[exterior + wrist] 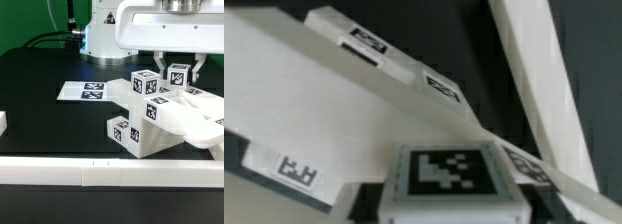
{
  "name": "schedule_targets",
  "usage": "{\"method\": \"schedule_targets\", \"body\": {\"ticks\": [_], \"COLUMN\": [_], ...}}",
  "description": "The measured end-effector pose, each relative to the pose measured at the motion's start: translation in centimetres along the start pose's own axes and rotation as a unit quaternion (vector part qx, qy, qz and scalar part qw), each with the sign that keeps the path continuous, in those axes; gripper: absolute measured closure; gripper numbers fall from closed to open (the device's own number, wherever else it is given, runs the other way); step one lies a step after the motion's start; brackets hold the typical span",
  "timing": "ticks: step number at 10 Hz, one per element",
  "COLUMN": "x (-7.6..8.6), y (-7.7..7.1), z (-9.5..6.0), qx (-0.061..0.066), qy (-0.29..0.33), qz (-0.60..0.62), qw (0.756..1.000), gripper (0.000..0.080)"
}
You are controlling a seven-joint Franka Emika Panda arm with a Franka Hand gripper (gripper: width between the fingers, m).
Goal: Assemble chair
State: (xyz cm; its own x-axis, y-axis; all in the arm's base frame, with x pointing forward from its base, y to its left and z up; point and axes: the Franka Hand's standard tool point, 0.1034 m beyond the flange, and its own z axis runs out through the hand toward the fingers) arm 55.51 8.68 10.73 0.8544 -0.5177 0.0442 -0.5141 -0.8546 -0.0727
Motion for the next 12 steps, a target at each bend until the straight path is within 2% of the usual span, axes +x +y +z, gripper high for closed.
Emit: {"method": "schedule_targets", "body": {"ticks": [4,6,7,9,11,12], "x": [0.09,0.10,0.12,-0.03,-0.26,-0.23], "y": [-0.24,-0.30,-0.29,-0.38,-0.58,-0.55], "z": [-0.07,-0.10,-0.12,-0.15,-0.01,-0.01], "qx": [0.004,0.007,0.014,0.024,0.023,0.023], "qy": [0.005,0.003,0.003,-0.008,-0.014,-0.014], "qz": [0.124,0.199,0.250,0.372,0.470,0.479], "qw": [0.992,0.980,0.968,0.928,0.882,0.877], "gripper": [0.0532,0.0532,0.0532,0.0532,0.0532,0.0532]}}
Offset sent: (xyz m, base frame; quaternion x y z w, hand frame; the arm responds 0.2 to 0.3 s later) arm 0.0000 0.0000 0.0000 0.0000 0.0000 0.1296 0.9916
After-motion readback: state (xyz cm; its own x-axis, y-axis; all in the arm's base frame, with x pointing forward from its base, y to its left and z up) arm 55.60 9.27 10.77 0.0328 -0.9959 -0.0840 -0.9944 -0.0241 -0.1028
